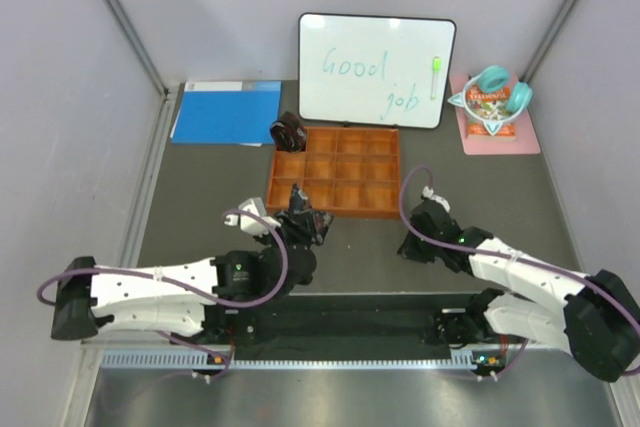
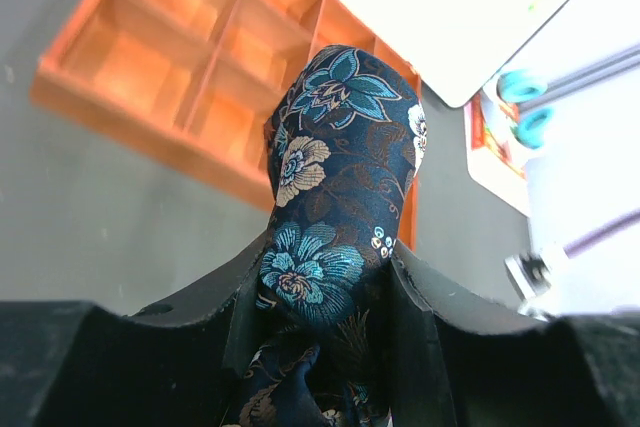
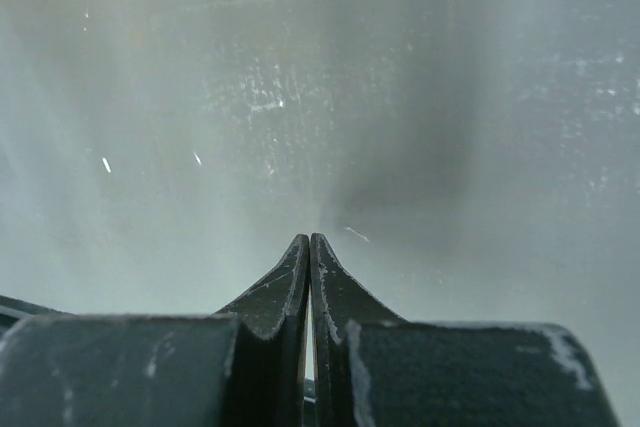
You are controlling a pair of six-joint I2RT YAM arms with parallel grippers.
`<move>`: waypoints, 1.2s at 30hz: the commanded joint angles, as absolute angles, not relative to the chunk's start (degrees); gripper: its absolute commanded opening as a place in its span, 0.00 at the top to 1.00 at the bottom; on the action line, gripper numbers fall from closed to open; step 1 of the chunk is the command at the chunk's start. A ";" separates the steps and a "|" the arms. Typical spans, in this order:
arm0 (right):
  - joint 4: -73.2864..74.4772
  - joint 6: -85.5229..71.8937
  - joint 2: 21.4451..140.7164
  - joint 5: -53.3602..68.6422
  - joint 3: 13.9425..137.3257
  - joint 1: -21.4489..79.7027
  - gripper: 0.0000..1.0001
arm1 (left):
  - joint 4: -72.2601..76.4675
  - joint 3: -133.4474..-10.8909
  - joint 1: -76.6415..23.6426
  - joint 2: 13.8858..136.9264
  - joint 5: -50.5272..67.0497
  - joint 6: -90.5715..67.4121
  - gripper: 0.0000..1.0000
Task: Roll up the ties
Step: Pick up the tie at the center of the board, then place the tie in the storage box.
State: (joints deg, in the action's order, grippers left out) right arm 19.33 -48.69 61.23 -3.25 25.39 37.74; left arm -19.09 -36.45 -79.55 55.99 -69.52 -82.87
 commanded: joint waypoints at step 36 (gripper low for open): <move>-5.18 -46.49 63.20 3.95 13.71 37.97 0.01 | 8.61 -64.42 -38.50 73.90 -34.99 -31.11 1.00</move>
